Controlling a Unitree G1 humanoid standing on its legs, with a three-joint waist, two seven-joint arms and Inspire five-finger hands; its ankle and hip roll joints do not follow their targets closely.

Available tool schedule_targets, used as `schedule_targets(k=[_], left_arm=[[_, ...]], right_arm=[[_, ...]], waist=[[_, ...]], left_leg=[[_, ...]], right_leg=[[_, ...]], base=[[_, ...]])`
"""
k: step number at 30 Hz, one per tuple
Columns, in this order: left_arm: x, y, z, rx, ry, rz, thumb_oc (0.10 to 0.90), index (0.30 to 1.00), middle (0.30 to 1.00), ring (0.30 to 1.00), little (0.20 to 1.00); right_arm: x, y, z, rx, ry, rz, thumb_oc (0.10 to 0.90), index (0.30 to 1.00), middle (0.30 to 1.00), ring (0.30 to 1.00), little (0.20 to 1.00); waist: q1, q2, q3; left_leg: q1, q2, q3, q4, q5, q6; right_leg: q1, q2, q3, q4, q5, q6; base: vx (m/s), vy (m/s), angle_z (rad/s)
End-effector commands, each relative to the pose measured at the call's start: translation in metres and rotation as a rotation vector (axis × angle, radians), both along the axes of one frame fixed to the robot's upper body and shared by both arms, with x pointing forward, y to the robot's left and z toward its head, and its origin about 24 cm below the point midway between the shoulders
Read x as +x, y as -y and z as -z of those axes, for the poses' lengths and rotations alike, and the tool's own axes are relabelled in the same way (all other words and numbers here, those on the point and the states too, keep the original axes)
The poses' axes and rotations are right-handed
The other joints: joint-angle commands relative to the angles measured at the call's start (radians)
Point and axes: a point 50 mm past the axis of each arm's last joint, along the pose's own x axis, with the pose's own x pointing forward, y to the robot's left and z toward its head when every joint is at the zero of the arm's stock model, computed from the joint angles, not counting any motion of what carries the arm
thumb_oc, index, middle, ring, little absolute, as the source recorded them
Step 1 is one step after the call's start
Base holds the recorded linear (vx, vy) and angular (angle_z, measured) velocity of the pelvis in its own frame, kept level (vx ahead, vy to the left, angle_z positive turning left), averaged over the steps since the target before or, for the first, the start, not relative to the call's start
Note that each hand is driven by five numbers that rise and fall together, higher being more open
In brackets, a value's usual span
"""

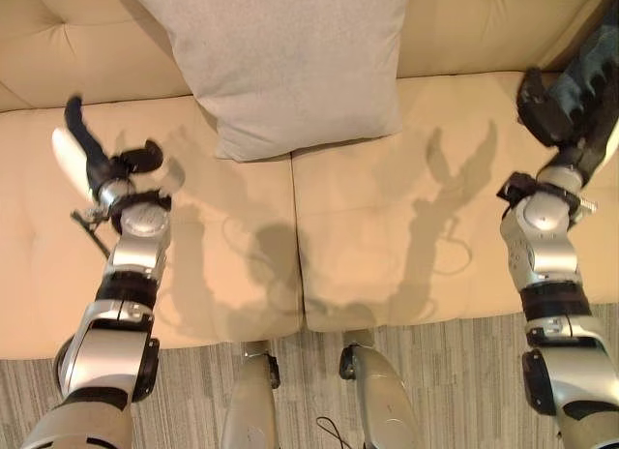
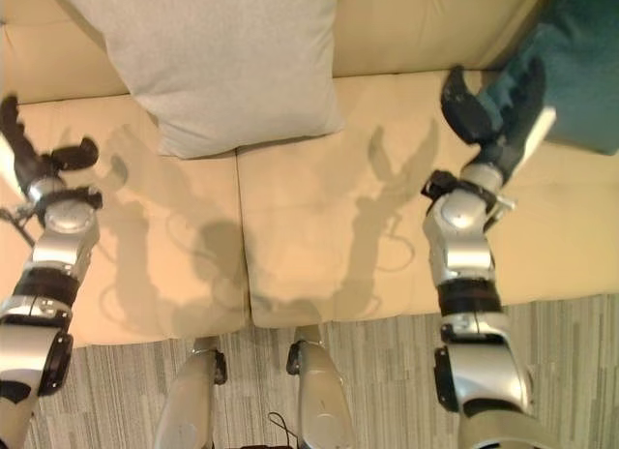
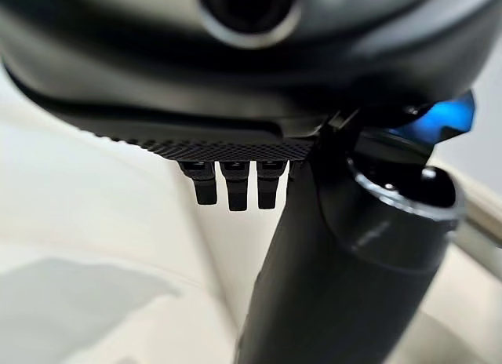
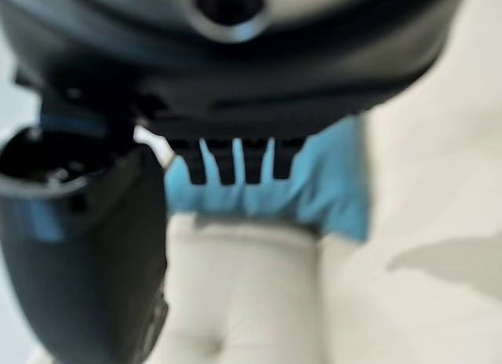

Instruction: Pick up all the scattered cushions and arrange them neatly on the sofa.

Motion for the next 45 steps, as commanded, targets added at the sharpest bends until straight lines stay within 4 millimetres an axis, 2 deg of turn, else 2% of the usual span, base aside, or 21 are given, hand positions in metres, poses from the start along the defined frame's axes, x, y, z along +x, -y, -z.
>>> schedule_targets(k=[1,5,9,12,14,16,20,22,24,27,29,30,31,32,35,36,38,39,40,41,45], left_arm=[[-0.029,-0.019,0.033,0.150,-0.113,-0.065,0.800,0.900,0.900,0.900,0.900],[-0.079,-0.022,0.098,0.135,-0.317,-0.030,0.800,0.900,0.900,0.900,0.900],[-0.143,-0.007,0.176,-0.159,-0.523,0.061,0.800,0.900,0.900,0.900,0.900],[-0.193,0.005,0.225,-0.368,-0.720,0.043,0.800,0.900,0.900,0.900,0.900],[-0.230,0.026,0.255,-0.360,-1.008,0.156,0.800,0.900,0.900,0.900,0.900],[-0.233,0.027,0.255,-0.242,-1.085,0.298,0.800,0.900,0.900,0.900,0.900],[-0.259,0.019,0.264,-0.226,-1.266,0.264,0.800,0.900,0.900,0.900,0.900],[-0.258,0.019,0.264,-0.195,-1.296,0.286,0.800,0.900,0.900,0.900,0.900],[-0.266,0.020,0.267,-0.136,-1.388,0.317,0.800,0.900,0.900,0.900,0.900],[-0.274,0.020,0.269,-0.119,-1.439,0.323,0.800,0.900,0.900,0.900,0.900],[-0.277,0.022,0.270,-0.103,-1.461,0.322,0.800,0.900,0.900,0.900,0.900],[-0.270,0.023,0.269,-0.093,-1.439,0.331,0.800,0.900,0.900,0.900,0.900],[-0.266,0.026,0.269,-0.091,-1.421,0.341,0.800,0.900,0.900,0.900,0.900],[-0.256,0.029,0.268,-0.081,-1.395,0.359,0.800,0.900,0.900,0.900,0.900],[-0.247,0.030,0.267,-0.096,-1.348,0.336,0.800,0.900,0.900,0.900,0.900],[-0.240,0.037,0.267,-0.146,-1.289,0.314,0.800,0.900,0.900,0.900,0.900],[-0.242,0.041,0.269,-0.171,-1.284,0.312,0.800,0.900,0.900,0.900,0.900],[-0.244,0.047,0.271,-0.182,-1.286,0.325,0.800,0.900,0.900,0.900,0.900],[-0.248,0.054,0.274,-0.184,-1.298,0.340,0.800,0.900,0.900,0.900,0.900],[-0.247,0.057,0.275,-0.185,-1.297,0.356,0.800,0.900,0.900,0.900,0.900],[-0.250,0.057,0.276,-0.167,-1.329,0.371,0.800,0.900,0.900,0.900,0.900]], right_arm=[[-0.028,-0.002,0.049,-0.081,-0.082,-0.004,0.800,0.900,0.900,0.900,0.900],[-0.076,0.030,0.103,-0.159,-0.325,0.038,0.800,0.900,0.900,0.900,0.900],[-0.131,0.057,0.161,-0.091,-0.592,0.152,0.800,0.900,0.900,0.900,0.900],[-0.167,0.057,0.204,0.110,-0.705,0.243,0.800,0.900,0.900,0.900,0.900],[-0.189,0.046,0.234,0.270,-0.777,0.285,0.800,0.900,0.900,0.900,0.900],[-0.206,0.037,0.251,0.342,-0.831,0.281,0.800,0.900,0.900,0.900,0.900],[-0.222,0.017,0.272,0.424,-0.912,0.245,0.800,0.900,0.900,0.900,0.900],[-0.221,0.013,0.275,0.436,-0.918,0.235,0.800,0.900,0.900,0.900,0.900],[-0.221,0.006,0.277,0.401,-0.952,0.189,0.800,0.900,0.900,0.900,0.900],[-0.225,0.004,0.277,0.356,-0.978,0.157,0.800,0.900,0.900,0.900,0.900],[-0.224,0.004,0.275,0.330,-0.982,0.145,0.800,0.900,0.900,0.900,0.900],[-0.220,0.003,0.273,0.314,-0.977,0.130,0.800,0.900,0.900,0.900,0.900],[-0.215,0.003,0.272,0.296,-0.980,0.117,0.800,0.900,0.900,0.900,0.900],[-0.203,0.001,0.269,0.257,-0.982,0.086,0.800,0.900,0.900,0.900,0.900],[-0.203,0.002,0.270,0.243,-0.992,0.080,0.800,0.900,0.900,0.900,0.900],[-0.199,0.001,0.270,0.211,-1.018,0.050,0.800,0.900,0.900,0.900,0.900],[-0.200,0.001,0.271,0.194,-1.038,0.047,0.800,0.900,0.900,0.900,0.900],[-0.203,0.003,0.273,0.172,-1.063,0.049,0.800,0.900,0.900,0.900,0.900],[-0.213,0.005,0.278,0.182,-1.110,0.072,0.800,0.900,0.900,0.900,0.900],[-0.219,0.005,0.282,0.195,-1.141,0.079,0.800,0.900,0.900,0.900,0.900],[-0.235,0.004,0.293,0.234,-1.225,0.107,0.800,0.900,0.900,0.900,0.900]], waist=[[-0.005,-0.051,-0.273],[-0.015,-0.064,-0.319],[-0.020,-0.043,-0.346],[-0.021,-0.031,-0.359],[-0.024,-0.022,-0.356],[-0.024,-0.020,-0.359],[-0.032,-0.028,-0.371],[-0.033,-0.028,-0.365],[-0.012,-0.015,-0.356],[0.000,-0.015,-0.365],[0.003,-0.030,-0.379],[0.005,-0.033,-0.377],[0.010,-0.029,-0.376],[0.032,-0.009,-0.366],[0.029,0.000,-0.347],[0.031,-0.016,-0.311],[0.029,-0.024,-0.306],[0.022,-0.042,-0.301],[0.000,-0.064,-0.315],[-0.012,-0.068,-0.325],[-0.036,-0.077,-0.343]], left_leg=[[-0.070,-0.036,0.006,0.001,-0.116,-0.007],[0.005,-0.034,-0.006,0.001,-0.143,0.011],[0.112,-0.050,-0.009,0.001,-0.178,0.048],[0.185,-0.066,-0.005,0.032,-0.213,0.071],[0.228,-0.078,0.005,0.111,-0.273,0.091],[0.259,-0.082,0.023,0.107,-0.285,0.096],[0.271,-0.067,0.034,0.084,-0.272,0.089],[0.256,-0.057,0.030,0.089,-0.260,0.090],[0.196,-0.030,0.027,0.104,-0.220,0.090],[0.155,-0.021,0.006,0.108,-0.195,0.084],[0.094,-0.012,-0.020,0.143,-0.170,0.071],[0.068,-0.005,-0.028,0.156,-0.151,0.065],[0.031,0.014,-0.044,0.165,-0.119,0.052],[-0.020,0.055,-0.078,0.144,-0.047,0.031],[-0.036,0.080,-0.117,0.093,-0.014,0.023],[-0.030,0.069,-0.113,0.134,-0.067,0.037],[-0.019,0.059,-0.120,0.173,-0.086,0.043],[-0.002,0.038,-0.100,0.255,-0.146,0.062],[0.022,0.037,-0.035,0.371,-0.235,0.079],[0.039,0.051,0.006,0.429,-0.265,0.089],[0.129,0.055,0.074,0.651,-0.319,0.087]], right_leg=[[-0.007,-0.054,0.016,0.006,-0.129,0.113],[0.073,-0.051,0.009,0.011,-0.158,0.117],[0.156,-0.054,0.012,0.069,-0.209,0.118],[0.215,-0.062,0.019,0.117,-0.244,0.118],[0.266,-0.070,0.030,0.150,-0.261,0.120],[0.285,-0.069,0.039,0.126,-0.233,0.129],[0.263,-0.063,0.101,0.091,-0.139,0.161],[0.259,-0.059,0.129,0.117,-0.152,0.161],[0.288,-0.062,0.170,0.303,-0.248,0.134],[0.308,-0.070,0.215,0.429,-0.245,0.135],[0.365,-0.065,0.282,0.425,-0.221,0.137],[0.381,-0.048,0.320,0.401,-0.275,0.122],[0.405,-0.009,0.351,0.357,-0.390,0.094],[0.407,0.030,0.322,0.310,-0.514,0.052],[0.376,0.072,0.305,0.324,-0.526,0.023],[0.342,0.077,0.283,0.334,-0.512,0.008],[0.324,0.079,0.272,0.332,-0.484,0.003],[0.309,0.065,0.258,0.318,-0.461,0.002],[0.280,0.045,0.213,0.310,-0.448,-0.002],[0.263,0.039,0.182,0.313,-0.451,-0.009],[0.234,0.041,0.096,0.323,-0.429,-0.033]], base=[[0.12,-0.011,0.00],[0.12,0.020,0.05],[0.08,0.115,0.02],[0.06,0.142,0.01],[0.06,0.191,-0.02],[-0.03,0.137,-0.11],[-0.13,-0.033,-0.28],[-0.24,-0.073,-0.16],[-0.54,-0.140,-0.12],[-0.33,-0.199,0.09],[-0.32,-0.339,0.29],[-0.19,-0.193,0.36],[-0.47,-0.437,0.25],[-0.40,-0.358,0.06],[-0.52,-0.398,0.43],[-0.54,-0.269,0.64],[-0.46,-0.221,0.42],[-0.52,-0.220,0.36],[-0.62,-0.269,0.55],[-0.51,-0.235,0.89],[-0.24,-0.119,1.07]])
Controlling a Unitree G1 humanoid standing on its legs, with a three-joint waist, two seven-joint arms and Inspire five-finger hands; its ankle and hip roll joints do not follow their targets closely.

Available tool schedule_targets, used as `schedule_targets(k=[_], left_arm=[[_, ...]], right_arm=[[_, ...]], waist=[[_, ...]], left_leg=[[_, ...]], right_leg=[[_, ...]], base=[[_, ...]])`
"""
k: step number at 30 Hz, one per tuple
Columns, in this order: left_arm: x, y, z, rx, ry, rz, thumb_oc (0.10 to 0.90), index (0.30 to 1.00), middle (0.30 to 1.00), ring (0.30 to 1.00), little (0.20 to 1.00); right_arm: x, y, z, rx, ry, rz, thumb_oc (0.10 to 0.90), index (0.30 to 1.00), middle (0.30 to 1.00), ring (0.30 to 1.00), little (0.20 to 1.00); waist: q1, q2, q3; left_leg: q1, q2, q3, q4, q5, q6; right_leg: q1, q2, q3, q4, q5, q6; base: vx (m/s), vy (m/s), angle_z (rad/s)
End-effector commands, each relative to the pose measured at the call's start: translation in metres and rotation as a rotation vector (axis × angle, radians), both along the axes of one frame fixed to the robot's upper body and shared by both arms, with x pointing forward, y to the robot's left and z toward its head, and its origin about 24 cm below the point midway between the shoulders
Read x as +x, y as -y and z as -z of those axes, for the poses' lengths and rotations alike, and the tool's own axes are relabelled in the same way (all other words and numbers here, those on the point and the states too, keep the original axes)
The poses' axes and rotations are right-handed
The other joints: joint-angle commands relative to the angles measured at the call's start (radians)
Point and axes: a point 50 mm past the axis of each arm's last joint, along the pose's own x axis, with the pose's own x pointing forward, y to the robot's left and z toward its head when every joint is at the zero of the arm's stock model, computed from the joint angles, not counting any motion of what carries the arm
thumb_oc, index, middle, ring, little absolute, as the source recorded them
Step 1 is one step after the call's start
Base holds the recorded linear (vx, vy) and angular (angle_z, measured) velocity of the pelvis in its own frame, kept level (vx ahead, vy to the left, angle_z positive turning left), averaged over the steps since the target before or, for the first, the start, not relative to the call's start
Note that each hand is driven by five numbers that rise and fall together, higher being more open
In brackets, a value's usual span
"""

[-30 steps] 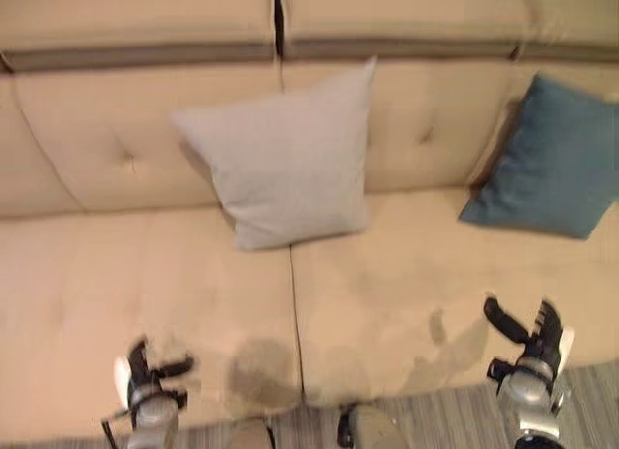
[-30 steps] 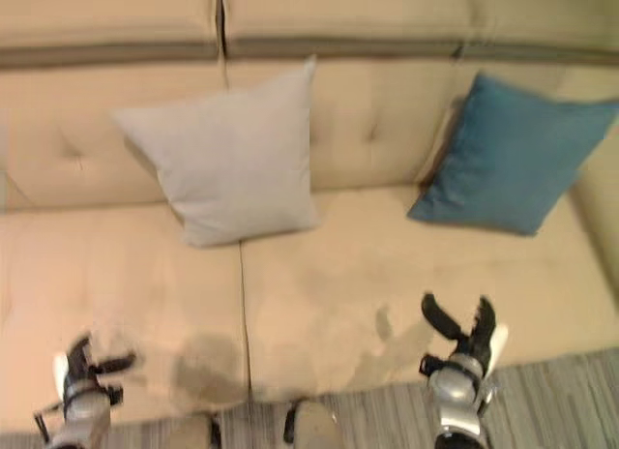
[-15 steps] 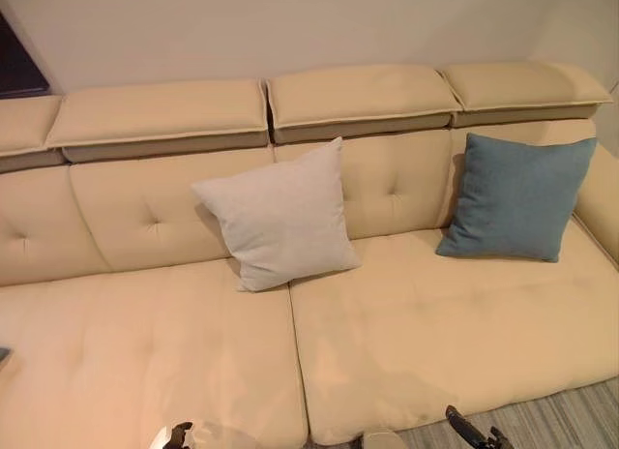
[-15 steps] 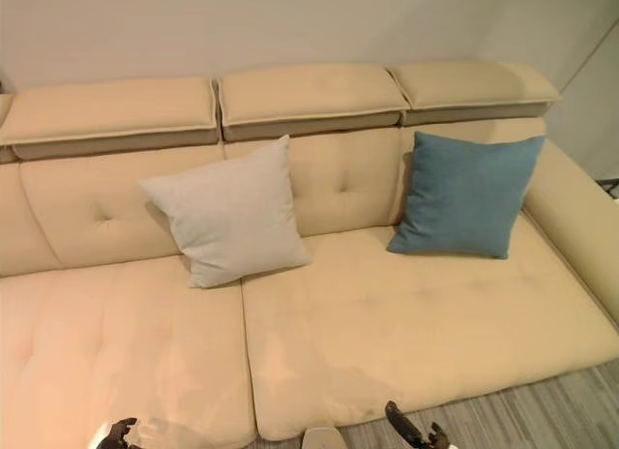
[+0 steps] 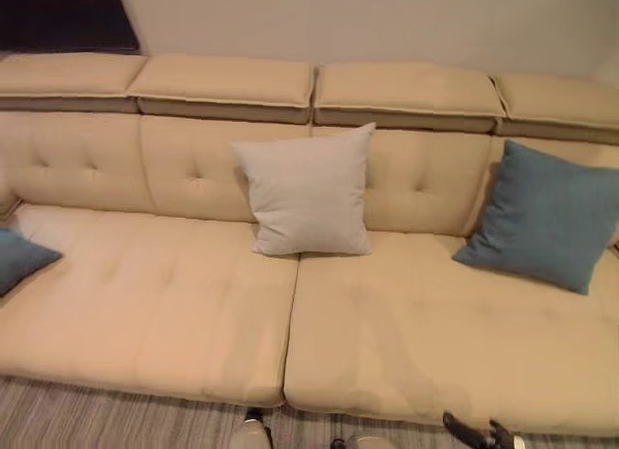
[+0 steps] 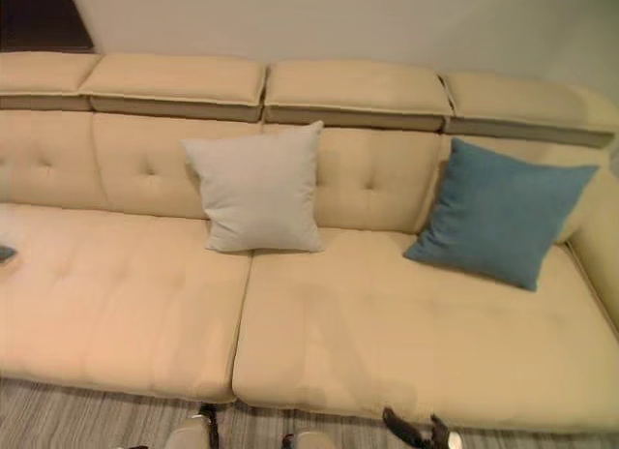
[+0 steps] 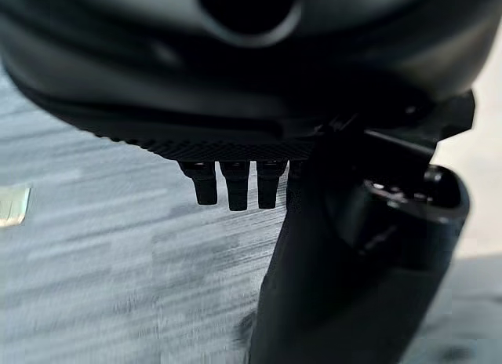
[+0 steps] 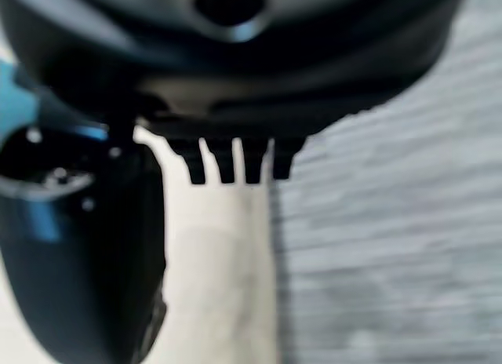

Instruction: Pick up all the scattered cushions and arrange them neatly on the sofa.

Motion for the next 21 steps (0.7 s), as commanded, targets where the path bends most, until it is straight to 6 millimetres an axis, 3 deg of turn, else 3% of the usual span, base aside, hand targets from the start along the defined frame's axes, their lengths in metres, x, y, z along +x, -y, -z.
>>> schedule_targets(k=[1,2,4,5,6,8,9,12,13,16,17,19,21], left_arm=[[0.031,-0.008,-0.009,0.052,0.106,0.024,0.800,0.900,0.900,0.900,0.900],[0.031,-0.008,-0.009,0.052,0.106,0.024,0.800,0.900,0.900,0.900,0.900],[0.029,-0.001,-0.006,0.040,0.079,0.053,0.800,0.900,0.900,0.900,0.900],[0.029,-0.001,-0.006,0.040,0.079,0.052,0.800,0.900,0.900,0.900,0.900],[0.031,0.007,-0.004,0.030,0.078,0.082,0.800,0.900,0.900,0.900,0.900],[0.039,0.014,-0.005,0.009,0.101,0.102,0.800,0.900,0.900,0.900,0.900],[0.044,0.019,-0.005,-0.002,0.117,0.125,0.800,0.900,0.900,0.900,0.900],[0.049,0.023,-0.005,-0.007,0.128,0.158,0.800,0.900,0.900,0.900,0.900],[0.053,0.023,-0.006,0.006,0.130,0.196,0.800,0.900,0.900,0.900,0.900],[0.056,0.020,-0.008,0.025,0.138,0.209,0.800,0.900,0.900,0.900,0.900],[0.057,0.017,-0.009,0.040,0.134,0.223,0.800,0.900,0.900,0.900,0.900],[0.063,0.008,-0.012,0.079,0.134,0.235,0.800,0.900,0.900,0.900,0.900],[0.057,-0.001,-0.013,0.104,0.106,0.216,0.800,0.900,0.900,0.900,0.900]], right_arm=[[0.034,0.017,-0.011,-0.059,0.069,0.022,0.800,0.900,0.900,0.900,0.900],[0.034,0.017,-0.011,-0.060,0.069,0.022,0.800,0.900,0.900,0.900,0.900],[0.030,0.014,-0.006,-0.040,0.010,-0.011,0.800,0.900,0.900,0.900,0.900],[0.030,0.015,-0.006,-0.040,0.010,-0.011,0.800,0.900,0.900,0.900,0.900],[0.031,0.014,-0.005,-0.039,-0.005,-0.020,0.800,0.900,0.900,0.900,0.900],[0.034,0.011,-0.004,-0.029,0.000,-0.017,0.800,0.900,0.900,0.900,0.900],[0.035,0.007,-0.003,-0.024,-0.007,-0.035,0.800,0.900,0.900,0.900,0.900],[0.040,0.002,-0.002,-0.024,-0.023,-0.074,0.800,0.900,0.900,0.900,0.900],[0.044,-0.004,-0.001,-0.018,-0.030,-0.105,0.800,0.900,0.900,0.900,0.900],[0.052,-0.017,0.001,0.002,-0.027,-0.154,0.800,0.900,0.900,0.900,0.900],[0.057,-0.021,0.001,0.009,-0.019,-0.170,0.800,0.900,0.900,0.900,0.900],[0.065,-0.028,0.000,0.026,-0.002,-0.190,0.800,0.900,0.900,0.900,0.900],[0.066,-0.032,0.001,0.040,-0.005,-0.213,0.800,0.900,0.900,0.900,0.900]], waist=[[-0.005,0.002,0.024],[-0.006,0.004,0.026],[-0.031,0.032,0.004],[-0.032,0.032,0.006],[-0.052,0.052,0.001],[-0.070,0.067,-0.002],[-0.071,0.072,0.000],[-0.071,0.063,0.018],[-0.069,0.045,0.034],[-0.063,0.016,0.066],[-0.071,0.017,0.081],[-0.073,0.029,0.112],[-0.047,0.040,0.118]], left_leg=[[0.198,0.018,0.001,0.056,-0.049,-0.072],[0.197,0.019,-0.001,0.059,-0.051,-0.072],[0.347,-0.015,0.016,-0.014,-0.045,-0.095],[0.350,-0.015,0.016,-0.016,-0.044,-0.095],[0.405,-0.030,0.011,-0.129,-0.067,-0.092],[0.455,-0.035,0.030,-0.319,-0.128,-0.077],[0.473,-0.064,0.021,-0.401,-0.172,-0.061],[0.467,-0.098,0.004,-0.487,-0.205,-0.039],[0.446,-0.122,-0.010,-0.533,-0.182,-0.031],[0.433,-0.149,-0.018,-0.613,-0.133,-0.033],[0.418,-0.147,-0.029,-0.625,-0.114,-0.029],[0.362,-0.132,-0.032,-0.613,-0.083,-0.024],[0.308,-0.125,-0.024,-0.592,-0.056,-0.016]], right_leg=[[0.070,0.057,0.004,-0.205,0.105,0.076],[0.071,0.059,0.003,-0.204,0.104,0.076],[0.033,0.066,-0.070,-0.200,0.133,0.084],[0.036,0.066,-0.070,-0.200,0.132,0.084],[0.004,0.059,-0.107,-0.197,0.155,0.100],[-0.039,0.043,-0.129,-0.189,0.185,0.119],[-0.055,0.030,-0.136,-0.195,0.203,0.135],[-0.086,0.000,-0.127,-0.211,0.261,0.164],[-0.097,-0.020,-0.119,-0.277,0.338,0.197],[-0.104,-0.032,-0.104,-0.415,0.461,0.259],[-0.126,-0.037,-0.051,-0.422,0.491,0.287],[-0.129,-0.018,0.053,-0.399,0.433,0.285],[-0.102,-0.021,0.084,-0.310,0.371,0.250]], base=[[-0.23,-0.083,1.03],[-0.32,-0.002,1.35],[-0.27,0.080,1.56],[-0.27,0.140,1.50],[-0.28,0.170,0.97],[-0.36,0.258,0.58],[-0.36,0.289,0.59],[-0.31,0.203,0.22],[-0.35,0.183,0.18],[-0.41,0.139,0.12],[-0.44,0.078,0.04],[-0.51,0.066,0.23],[-0.43,0.045,0.03]])
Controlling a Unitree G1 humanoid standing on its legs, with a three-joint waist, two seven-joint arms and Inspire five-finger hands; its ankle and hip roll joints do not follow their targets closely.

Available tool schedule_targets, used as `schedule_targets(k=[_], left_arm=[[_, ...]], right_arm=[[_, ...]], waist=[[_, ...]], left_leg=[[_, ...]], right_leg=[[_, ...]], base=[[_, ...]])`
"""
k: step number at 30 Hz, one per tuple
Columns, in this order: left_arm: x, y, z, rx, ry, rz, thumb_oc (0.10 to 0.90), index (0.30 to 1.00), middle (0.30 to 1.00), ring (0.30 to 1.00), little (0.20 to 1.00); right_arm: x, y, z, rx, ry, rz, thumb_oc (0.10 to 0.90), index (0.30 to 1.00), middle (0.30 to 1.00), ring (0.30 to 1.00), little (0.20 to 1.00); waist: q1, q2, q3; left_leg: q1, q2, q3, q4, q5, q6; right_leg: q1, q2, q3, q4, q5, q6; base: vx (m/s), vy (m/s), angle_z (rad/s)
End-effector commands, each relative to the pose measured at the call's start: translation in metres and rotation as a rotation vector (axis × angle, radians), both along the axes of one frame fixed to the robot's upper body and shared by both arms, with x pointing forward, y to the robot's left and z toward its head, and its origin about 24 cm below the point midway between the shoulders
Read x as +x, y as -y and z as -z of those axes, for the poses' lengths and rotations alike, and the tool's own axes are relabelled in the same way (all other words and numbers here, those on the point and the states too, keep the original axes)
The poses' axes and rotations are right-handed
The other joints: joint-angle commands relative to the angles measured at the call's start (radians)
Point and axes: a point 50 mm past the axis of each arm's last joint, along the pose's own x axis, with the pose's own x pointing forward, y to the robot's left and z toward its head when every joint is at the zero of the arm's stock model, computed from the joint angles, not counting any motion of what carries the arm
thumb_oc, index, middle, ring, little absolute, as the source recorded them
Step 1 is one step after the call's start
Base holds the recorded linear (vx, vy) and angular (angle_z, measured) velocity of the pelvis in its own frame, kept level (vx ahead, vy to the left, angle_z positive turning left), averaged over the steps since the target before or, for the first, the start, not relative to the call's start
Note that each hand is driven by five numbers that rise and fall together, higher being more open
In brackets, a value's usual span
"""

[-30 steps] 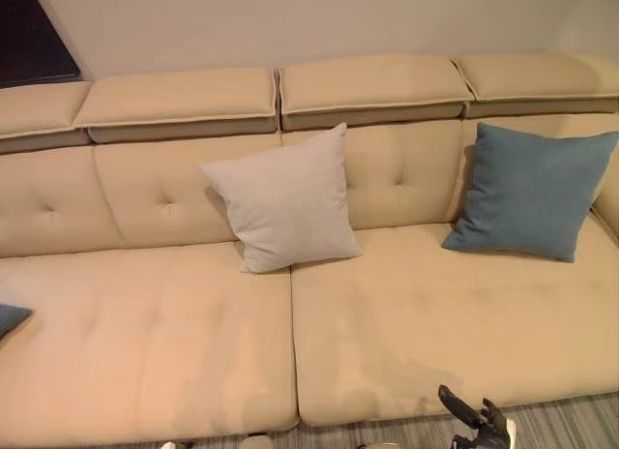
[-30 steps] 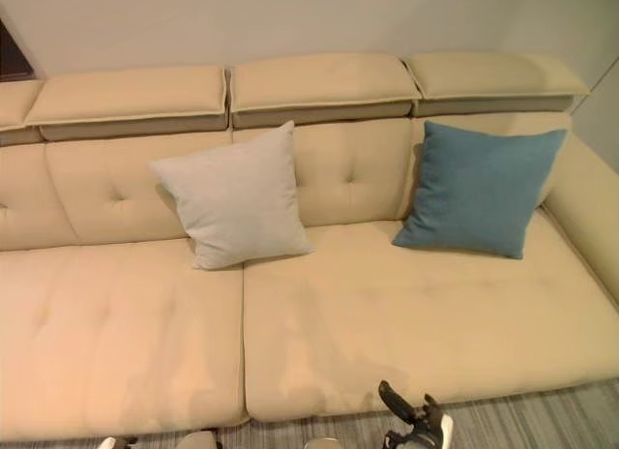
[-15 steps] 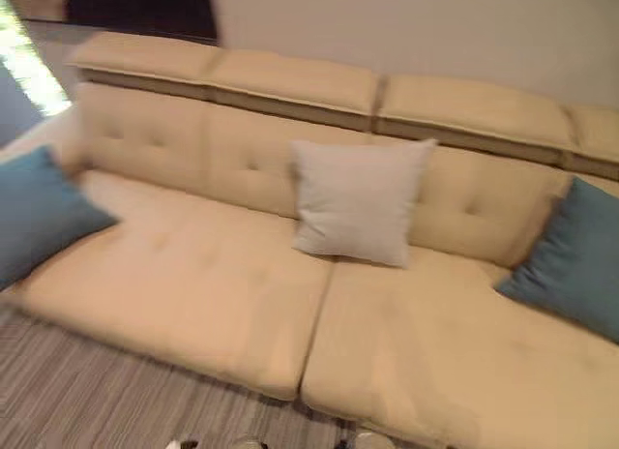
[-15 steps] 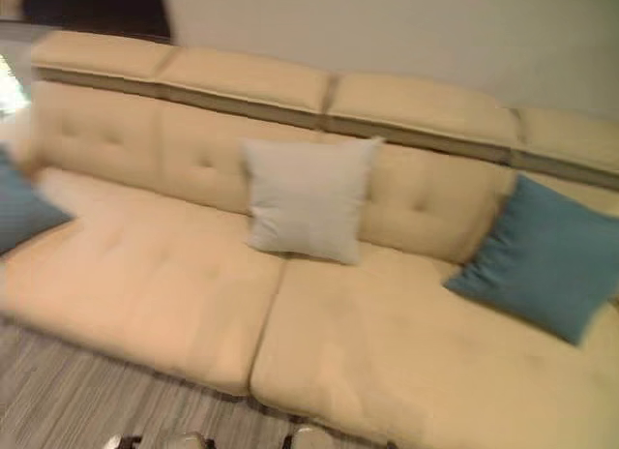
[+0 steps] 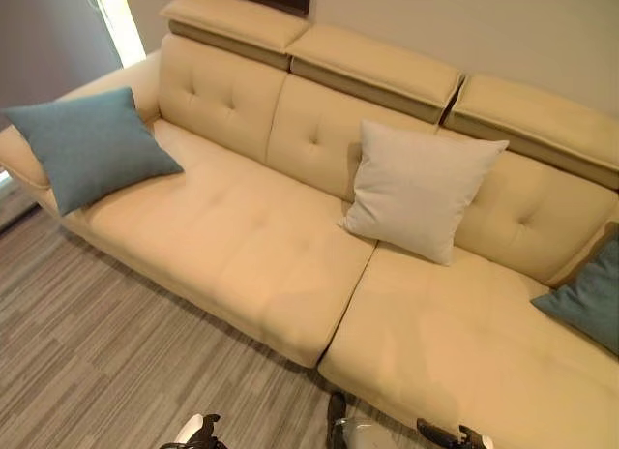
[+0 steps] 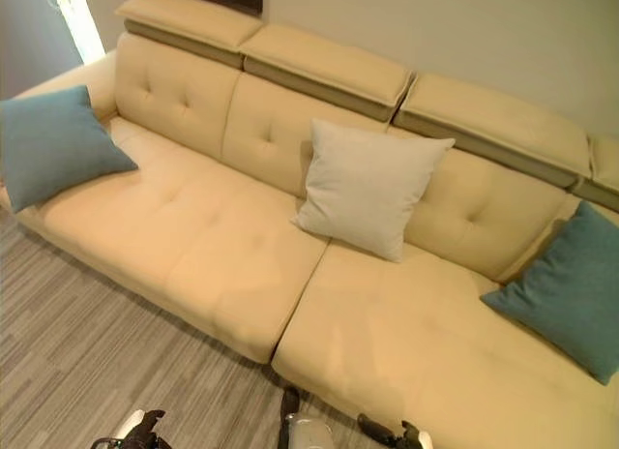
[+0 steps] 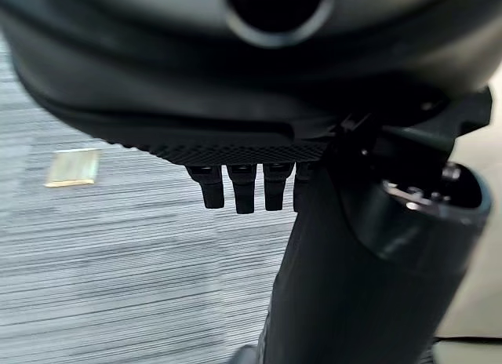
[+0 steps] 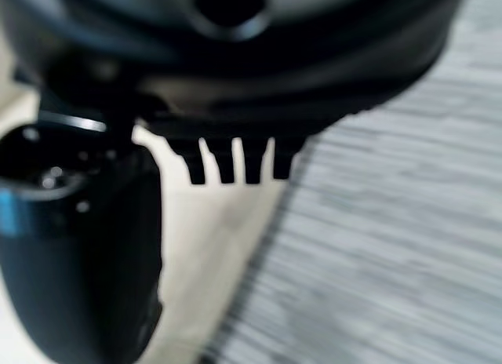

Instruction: Pick up all the scattered cushions and arrange them neatly on the sofa.

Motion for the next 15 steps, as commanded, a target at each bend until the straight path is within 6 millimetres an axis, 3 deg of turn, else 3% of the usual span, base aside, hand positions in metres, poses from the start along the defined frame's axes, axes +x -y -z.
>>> schedule_targets(k=[1,4,6,9,11,12,14,15], left_arm=[[0.001,-0.019,-0.005,0.080,0.011,-0.027,0.800,0.900,0.900,0.900,0.900],[-0.021,-0.031,-0.003,0.111,-0.056,-0.065,0.800,0.900,0.900,0.900,0.900],[-0.023,-0.035,-0.004,0.115,-0.051,-0.105,0.800,0.900,0.900,0.900,0.900],[-0.017,-0.037,-0.006,0.110,-0.014,-0.132,0.800,0.900,0.900,0.900,0.900],[0.000,-0.038,-0.012,0.103,0.065,-0.137,0.800,0.900,0.900,0.900,0.900],[0.024,-0.033,-0.018,0.082,0.153,-0.125,0.800,0.900,0.900,0.900,0.900],[0.040,-0.027,-0.023,0.070,0.207,-0.084,0.800,0.900,0.900,0.900,0.900],[0.040,-0.027,-0.023,0.070,0.207,-0.084,0.800,0.900,0.900,0.900,0.900]], right_arm=[[0.038,-0.006,-0.010,-0.009,0.104,-0.082,0.800,0.900,0.900,0.900,0.900],[0.036,-0.006,-0.009,-0.022,0.081,-0.142,0.800,0.900,0.900,0.900,0.900],[0.038,-0.006,-0.010,-0.032,0.074,-0.179,0.800,0.900,0.900,0.900,0.900],[0.042,-0.009,-0.011,-0.045,0.072,-0.243,0.800,0.900,0.900,0.900,0.900],[0.049,-0.011,-0.013,-0.068,0.081,-0.337,0.800,0.900,0.900,0.900,0.900],[0.063,-0.015,-0.018,-0.099,0.100,-0.436,0.800,0.900,0.900,0.900,0.900],[0.075,-0.016,-0.024,-0.145,0.115,-0.538,0.800,0.900,0.900,0.900,0.900],[0.075,-0.016,-0.024,-0.145,0.116,-0.538,0.800,0.900,0.900,0.900,0.900]], waist=[[0.032,0.023,0.073],[0.073,0.036,0.036],[0.094,0.030,0.011],[0.111,0.017,-0.010],[0.125,-0.006,-0.015],[0.143,-0.016,-0.001],[0.166,-0.011,0.016],[0.164,-0.011,0.016]], left_leg=[[0.006,0.014,-0.022,-0.066,-0.021,0.024],[-0.012,0.034,-0.011,-0.079,0.009,0.023],[-0.036,0.036,-0.011,-0.076,0.027,0.022],[-0.075,0.034,-0.022,-0.062,0.044,0.019],[-0.157,0.027,-0.051,-0.017,0.063,0.014],[-0.234,0.045,-0.074,0.021,0.109,-0.002],[-0.292,0.062,-0.101,0.024,0.173,-0.020],[-0.294,0.062,-0.103,0.024,0.174,-0.021]], right_leg=[[0.051,0.023,0.108,0.049,-0.106,0.095],[0.148,0.016,0.103,0.148,-0.195,0.075],[0.217,0.010,0.122,0.159,-0.215,0.076],[0.264,0.013,0.172,0.158,-0.196,0.089],[0.326,0.028,0.266,0.130,-0.202,0.096],[0.346,0.071,0.337,0.093,-0.296,0.063],[0.353,0.103,0.325,0.048,-0.373,0.021],[0.352,0.104,0.323,0.049,-0.373,0.020]], base=[[-0.33,0.023,-0.17],[-0.22,-0.039,-0.10],[-0.22,-0.122,-0.13],[-0.21,-0.156,0.00],[-0.40,-0.288,0.42],[-0.51,-0.374,0.69],[-0.38,-0.300,0.54],[-0.28,-0.229,0.25]])
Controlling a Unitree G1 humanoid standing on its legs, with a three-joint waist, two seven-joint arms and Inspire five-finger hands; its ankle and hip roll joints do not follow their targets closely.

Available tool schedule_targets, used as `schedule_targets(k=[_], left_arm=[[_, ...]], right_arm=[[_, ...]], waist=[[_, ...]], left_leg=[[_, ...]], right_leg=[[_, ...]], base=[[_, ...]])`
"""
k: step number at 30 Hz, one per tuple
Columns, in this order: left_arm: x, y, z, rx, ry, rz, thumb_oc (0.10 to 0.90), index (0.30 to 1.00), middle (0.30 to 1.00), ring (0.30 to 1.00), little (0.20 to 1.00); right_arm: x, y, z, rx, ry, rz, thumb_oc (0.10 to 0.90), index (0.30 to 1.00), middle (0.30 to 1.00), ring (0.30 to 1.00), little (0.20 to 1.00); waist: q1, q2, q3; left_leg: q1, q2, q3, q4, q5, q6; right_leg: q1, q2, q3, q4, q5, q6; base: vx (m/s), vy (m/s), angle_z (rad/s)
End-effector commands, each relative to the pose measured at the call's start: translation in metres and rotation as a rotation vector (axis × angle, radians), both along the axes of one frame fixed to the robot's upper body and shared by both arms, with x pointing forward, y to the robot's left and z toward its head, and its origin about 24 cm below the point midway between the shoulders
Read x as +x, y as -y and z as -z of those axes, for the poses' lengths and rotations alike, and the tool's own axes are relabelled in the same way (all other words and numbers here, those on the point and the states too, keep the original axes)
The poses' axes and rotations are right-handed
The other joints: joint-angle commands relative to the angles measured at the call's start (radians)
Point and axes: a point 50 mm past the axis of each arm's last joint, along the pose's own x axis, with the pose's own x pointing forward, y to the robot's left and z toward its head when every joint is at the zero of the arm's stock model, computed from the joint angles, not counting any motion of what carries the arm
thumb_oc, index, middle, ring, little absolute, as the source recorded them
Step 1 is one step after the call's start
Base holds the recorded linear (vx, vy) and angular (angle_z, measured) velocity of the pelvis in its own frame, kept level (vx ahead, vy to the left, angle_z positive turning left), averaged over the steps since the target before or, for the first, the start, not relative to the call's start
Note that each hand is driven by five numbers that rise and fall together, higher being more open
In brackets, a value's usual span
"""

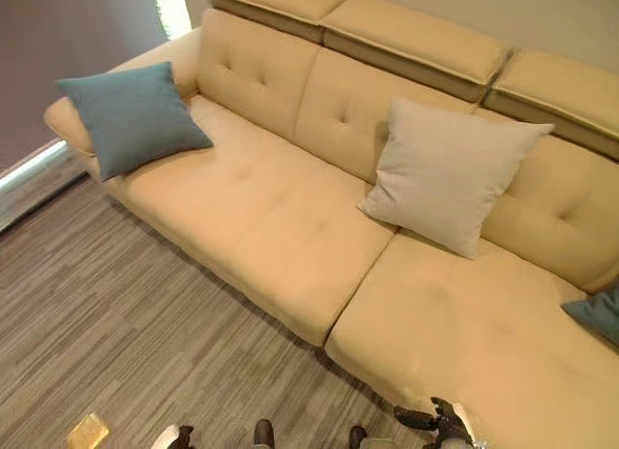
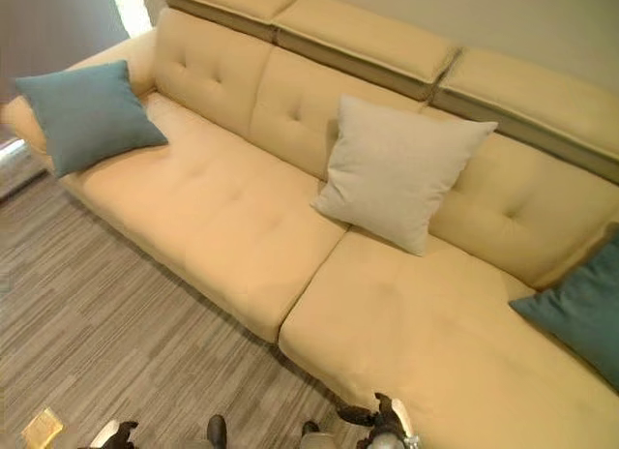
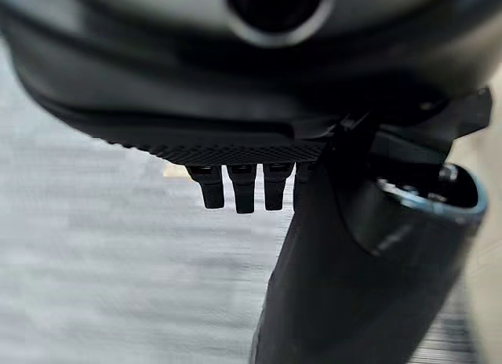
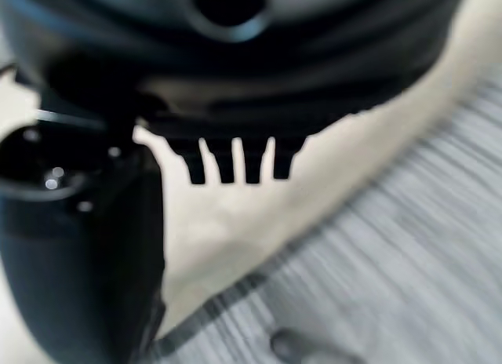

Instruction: Pick up all the scattered cushions and arrange them neatly on the sofa.

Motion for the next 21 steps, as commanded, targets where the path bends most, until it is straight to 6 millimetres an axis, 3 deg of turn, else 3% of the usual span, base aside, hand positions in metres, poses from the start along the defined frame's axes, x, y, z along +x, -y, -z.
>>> schedule_targets(k=[1,2,3,4,7,8,9,11,12,14,19,21], left_arm=[[0.034,-0.008,-0.016,0.039,0.148,0.008,0.800,0.900,0.900,0.900,0.900],[0.036,0.001,-0.014,-0.038,0.178,-0.077,0.800,0.900,0.900,0.900,0.900],[0.036,0.001,-0.014,-0.038,0.178,-0.077,0.800,0.900,0.900,0.900,0.900],[0.042,0.014,-0.013,-0.162,0.239,-0.259,0.800,0.900,0.900,0.900,0.900],[0.032,0.022,-0.006,-0.190,0.198,-0.291,0.800,0.900,0.900,0.900,0.900],[0.017,0.029,0.001,-0.203,0.149,-0.299,0.800,0.900,0.900,0.900,0.900],[0.017,0.029,0.001,-0.203,0.149,-0.299,0.800,0.900,0.900,0.900,0.900],[0.006,0.035,0.006,-0.227,0.105,-0.297,0.800,0.900,0.900,0.900,0.900],[0.002,0.036,0.008,-0.237,0.089,-0.296,0.800,0.900,0.900,0.900,0.900],[-0.013,0.035,0.013,-0.219,0.037,-0.304,0.800,0.900,0.900,0.900,0.900],[-0.042,0.018,0.017,-0.149,-0.072,-0.301,0.800,0.900,0.900,0.900,0.900],[-0.045,0.015,0.017,-0.138,-0.082,-0.303,0.800,0.900,0.900,0.900,0.900]], right_arm=[[0.026,0.000,-0.014,-0.076,0.092,-0.155,0.800,0.900,0.900,0.900,0.900],[0.028,0.000,-0.015,-0.092,0.088,-0.183,0.800,0.900,0.900,0.900,0.900],[0.028,0.000,-0.015,-0.092,0.088,-0.184,0.800,0.900,0.900,0.900,0.900],[0.027,0.001,-0.015,-0.085,0.083,-0.165,0.800,0.900,0.900,0.900,0.900],[0.011,0.002,-0.007,-0.084,0.020,-0.153,0.800,0.900,0.900,0.900,0.900],[-0.012,0.003,0.003,-0.068,-0.046,-0.109,0.800,0.900,0.900,0.900,0.900],[-0.012,0.003,0.003,-0.068,-0.046,-0.109,0.800,0.900,0.900,0.900,0.900],[-0.032,0.004,0.010,-0.054,-0.107,-0.057,0.800,0.900,0.900,0.900,0.900],[-0.037,0.003,0.012,-0.053,-0.125,-0.056,0.800,0.900,0.900,0.900,0.900],[-0.041,-0.001,0.014,-0.040,-0.142,-0.047,0.800,0.900,0.900,0.900,0.900],[-0.045,-0.007,0.017,-0.007,-0.148,-0.030,0.800,0.900,0.900,0.900,0.900],[-0.043,-0.008,0.017,0.001,-0.144,-0.040,0.800,0.900,0.900,0.900,0.900]], waist=[[0.011,-0.043,0.009],[0.017,-0.028,0.023],[0.014,-0.027,0.024],[0.007,-0.040,0.048],[-0.012,-0.047,0.041],[-0.038,-0.059,0.030],[-0.038,-0.058,0.027],[-0.070,-0.059,0.012],[-0.081,-0.053,0.000],[-0.092,-0.032,-0.020],[-0.082,-0.020,-0.043],[-0.077,-0.018,-0.045]], left_leg=[[-0.155,-0.057,-0.030,-0.093,0.107,-0.019],[-0.160,-0.040,-0.058,-0.168,0.160,-0.039],[-0.159,-0.040,-0.060,-0.171,0.162,-0.039],[-0.170,-0.060,-0.044,-0.167,0.112,-0.032],[-0.152,-0.059,0.007,-0.110,0.076,-0.023],[-0.106,-0.052,0.092,-0.026,0.002,-0.009],[-0.110,-0.051,0.091,-0.026,0.003,-0.009],[-0.021,-0.049,0.144,0.010,-0.080,-0.004],[0.023,-0.057,0.140,-0.006,-0.094,-0.006],[0.079,-0.086,0.108,-0.093,-0.088,-0.003],[0.136,-0.096,0.099,-0.231,-0.044,-0.009],[0.144,-0.098,0.099,-0.244,-0.037,-0.010]], right_leg=[[0.144,0.025,0.067,-0.043,-0.062,0.009],[0.114,0.056,0.042,-0.040,-0.062,-0.009],[0.115,0.056,0.040,-0.039,-0.062,-0.010],[0.093,0.053,0.004,-0.039,-0.045,-0.014],[0.081,0.043,-0.054,-0.058,-0.021,-0.013],[0.072,0.016,-0.117,-0.076,-0.008,-0.013],[0.068,0.018,-0.117,-0.077,-0.006,-0.013],[0.059,-0.005,-0.171,-0.093,0.007,-0.017],[0.051,-0.007,-0.189,-0.105,0.018,-0.017],[0.055,0.005,-0.207,-0.142,0.044,-0.002],[0.080,0.010,-0.226,-0.173,0.063,0.009],[0.087,0.011,-0.228,-0.179,0.065,0.011]], base=[[-0.34,-0.258,0.31],[-0.34,-0.258,0.38],[-0.48,-0.298,0.69],[-0.28,-0.154,0.58],[-0.32,-0.169,1.00],[-0.30,-0.112,1.41],[-0.30,-0.078,0.91],[-0.18,-0.014,0.97],[-0.13,0.021,1.03],[-0.06,0.073,0.79],[-0.01,0.096,0.19],[0.00,0.063,0.01]])
